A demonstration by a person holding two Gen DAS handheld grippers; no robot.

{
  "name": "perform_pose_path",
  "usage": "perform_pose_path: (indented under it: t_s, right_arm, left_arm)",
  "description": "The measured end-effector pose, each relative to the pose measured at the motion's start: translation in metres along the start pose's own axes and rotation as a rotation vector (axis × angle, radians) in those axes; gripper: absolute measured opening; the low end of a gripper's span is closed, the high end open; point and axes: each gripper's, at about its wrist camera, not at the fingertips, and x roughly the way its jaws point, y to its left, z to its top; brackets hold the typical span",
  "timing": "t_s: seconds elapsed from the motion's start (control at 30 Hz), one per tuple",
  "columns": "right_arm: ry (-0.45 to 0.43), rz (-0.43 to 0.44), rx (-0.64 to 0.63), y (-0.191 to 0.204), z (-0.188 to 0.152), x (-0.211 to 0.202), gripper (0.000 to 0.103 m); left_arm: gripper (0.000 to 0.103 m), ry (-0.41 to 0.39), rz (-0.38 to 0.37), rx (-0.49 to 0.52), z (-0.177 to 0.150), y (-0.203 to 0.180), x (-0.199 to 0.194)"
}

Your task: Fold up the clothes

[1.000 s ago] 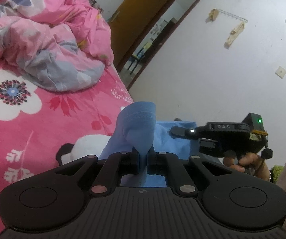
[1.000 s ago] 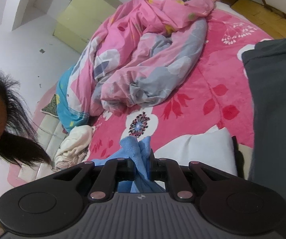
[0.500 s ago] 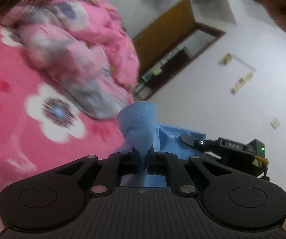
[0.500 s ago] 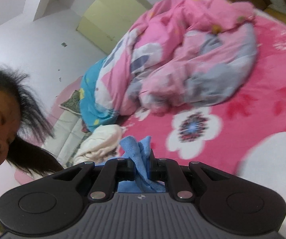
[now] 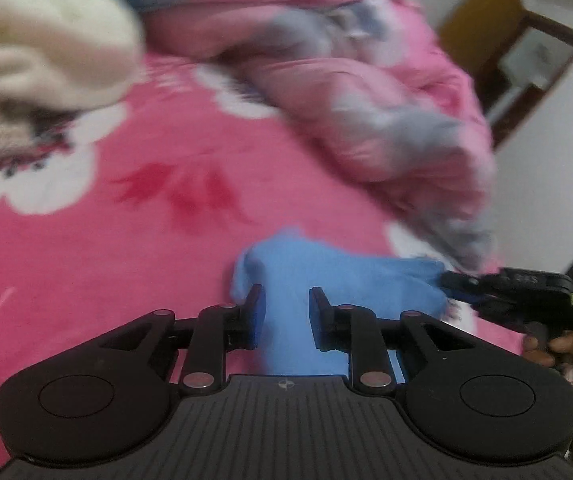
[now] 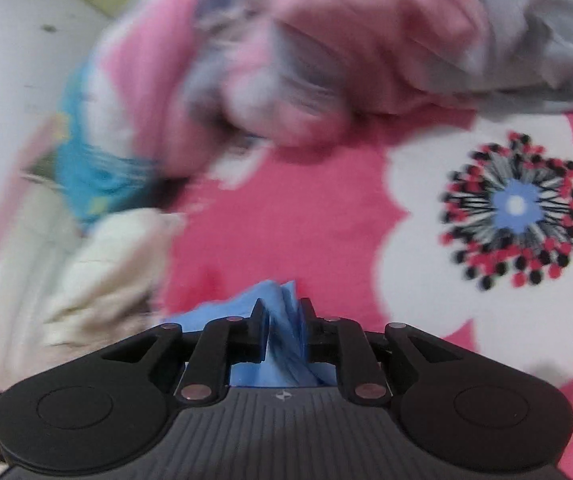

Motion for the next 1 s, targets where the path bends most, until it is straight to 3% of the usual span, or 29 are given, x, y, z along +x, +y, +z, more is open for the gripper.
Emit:
perform_pose_path:
  t_s: [0.17, 0.33, 0.4, 0.53, 0.7, 0.87, 1.0]
  right_arm:
    - [-0.079, -0.050, 0.012, -0.009, 0.002, -0.044, 0.029]
    - [0.020, -0.068, 0.042, -0.001, -0.048, -0.108, 0.031]
    - [0.077, -0.094, 0.054, 0.002, -0.074, -0.126, 0.038]
    - [0.155, -0.138, 0.152, -0.011, -0.117, -0.136, 0.038]
    - [0.125, -0.103, 0.332, -0.044, -0.138, -0.134, 0.038]
    - [0.106, -0.014, 0.345, -0.050, -0.136, -0.127, 0.008]
    - [0.095, 0.060, 0.358, -0.050, -0.130, -0.126, 0.005]
  left_arm:
    - [0.028, 0.037, 0.046, 0.027, -0.004, 0.017, 0.011]
    - [0.032, 0.073, 0.091, 0.054, -0.008, 0.034, 0.022]
    - [0.034, 0.167, 0.039, 0.182, -0.035, -0.001, 0.031]
    - [0.036, 0.317, -0.028, 0.438, -0.086, -0.062, 0.054]
    - [0.037, 0.375, -0.003, 0.581, -0.126, -0.098, 0.078]
    - [0.037, 0.377, 0.018, 0.725, -0.149, -0.110, 0.095]
    - [0.037, 0.338, 0.033, 0.840, -0.158, -0.123, 0.105]
